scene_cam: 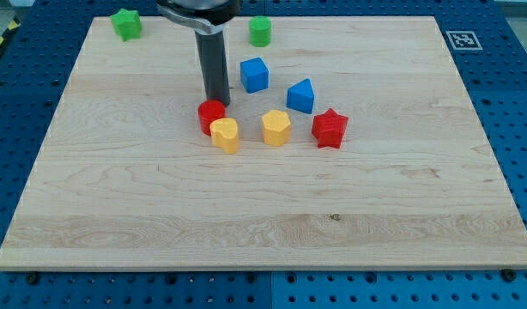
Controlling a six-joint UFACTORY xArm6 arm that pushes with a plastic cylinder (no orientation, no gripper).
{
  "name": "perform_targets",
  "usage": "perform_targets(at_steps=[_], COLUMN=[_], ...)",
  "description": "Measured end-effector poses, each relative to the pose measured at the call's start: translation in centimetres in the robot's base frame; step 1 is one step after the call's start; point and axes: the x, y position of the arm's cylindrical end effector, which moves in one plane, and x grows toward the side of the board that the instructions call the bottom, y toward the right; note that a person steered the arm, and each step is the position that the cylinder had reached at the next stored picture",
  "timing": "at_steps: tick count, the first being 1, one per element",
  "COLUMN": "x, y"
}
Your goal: Push the red star towards the top right
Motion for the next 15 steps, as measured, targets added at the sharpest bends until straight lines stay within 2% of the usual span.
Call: perform_targets(at_steps=[2,4,7,9,11,13,15], x=[0.9,6.1,12.4,13.5,16.4,15.7,13.4], y=[10.2,16.4,16.7,20.3,22.7,26.0,26.1])
